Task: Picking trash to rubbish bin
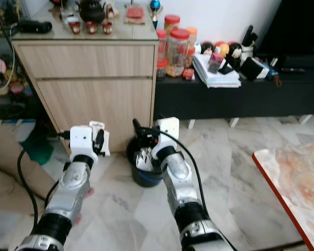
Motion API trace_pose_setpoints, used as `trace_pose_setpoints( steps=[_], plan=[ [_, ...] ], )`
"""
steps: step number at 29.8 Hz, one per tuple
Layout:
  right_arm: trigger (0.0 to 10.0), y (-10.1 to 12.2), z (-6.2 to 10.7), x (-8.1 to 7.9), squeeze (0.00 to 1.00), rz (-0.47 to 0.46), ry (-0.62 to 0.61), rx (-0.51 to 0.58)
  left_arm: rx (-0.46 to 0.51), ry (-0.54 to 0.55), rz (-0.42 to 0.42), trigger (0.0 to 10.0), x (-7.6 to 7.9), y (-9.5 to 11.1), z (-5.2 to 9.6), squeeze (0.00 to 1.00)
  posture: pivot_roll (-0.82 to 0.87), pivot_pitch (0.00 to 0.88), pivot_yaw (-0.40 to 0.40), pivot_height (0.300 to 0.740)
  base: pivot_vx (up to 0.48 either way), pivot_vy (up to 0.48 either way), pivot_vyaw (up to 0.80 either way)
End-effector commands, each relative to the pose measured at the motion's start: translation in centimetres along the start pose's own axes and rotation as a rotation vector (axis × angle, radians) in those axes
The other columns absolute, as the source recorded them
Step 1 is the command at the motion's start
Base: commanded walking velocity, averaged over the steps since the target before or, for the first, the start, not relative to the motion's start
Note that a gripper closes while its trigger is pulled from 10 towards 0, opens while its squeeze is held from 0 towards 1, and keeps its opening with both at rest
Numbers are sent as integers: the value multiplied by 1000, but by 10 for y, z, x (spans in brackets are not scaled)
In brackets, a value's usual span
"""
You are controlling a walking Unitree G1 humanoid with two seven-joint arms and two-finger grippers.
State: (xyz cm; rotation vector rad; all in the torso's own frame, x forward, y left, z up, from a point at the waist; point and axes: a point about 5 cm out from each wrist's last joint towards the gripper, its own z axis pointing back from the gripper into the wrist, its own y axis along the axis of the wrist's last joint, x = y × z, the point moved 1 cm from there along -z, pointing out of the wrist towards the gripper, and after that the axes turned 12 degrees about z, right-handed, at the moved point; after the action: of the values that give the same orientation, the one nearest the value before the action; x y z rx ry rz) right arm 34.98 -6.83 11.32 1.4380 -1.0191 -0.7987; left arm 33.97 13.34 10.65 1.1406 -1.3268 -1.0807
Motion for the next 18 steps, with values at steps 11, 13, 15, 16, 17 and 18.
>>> trace_pose_setpoints(
  steps=[11,13,15,16,17,18],
  plan=[
    [10000,-3,3,8,0,2,-19,-20,18,-27,1,10000,11,4,-2,0,34,88,-81,740,480,0,-164],
    [10000,-3,4,7,0,7,-19,-14,17,-27,0,10000,11,4,-2,0,32,96,-79,740,480,0,-400],
    [10000,-3,5,7,0,0,-19,-11,16,-27,0,10000,10,4,-2,0,32,98,-78,740,480,0,0],
    [10000,-3,5,7,0,-1,-20,-10,16,-27,0,10000,10,5,-2,0,31,103,-78,740,480,0,0],
    [10000,-3,5,7,0,-2,-20,-11,16,-28,0,10000,10,5,-2,0,31,103,-78,740,480,0,0],
    [10000,-3,5,8,0,-2,-22,-9,17,-28,0,10000,11,5,-3,0,32,108,-75,740,480,0,0]
  ],
)
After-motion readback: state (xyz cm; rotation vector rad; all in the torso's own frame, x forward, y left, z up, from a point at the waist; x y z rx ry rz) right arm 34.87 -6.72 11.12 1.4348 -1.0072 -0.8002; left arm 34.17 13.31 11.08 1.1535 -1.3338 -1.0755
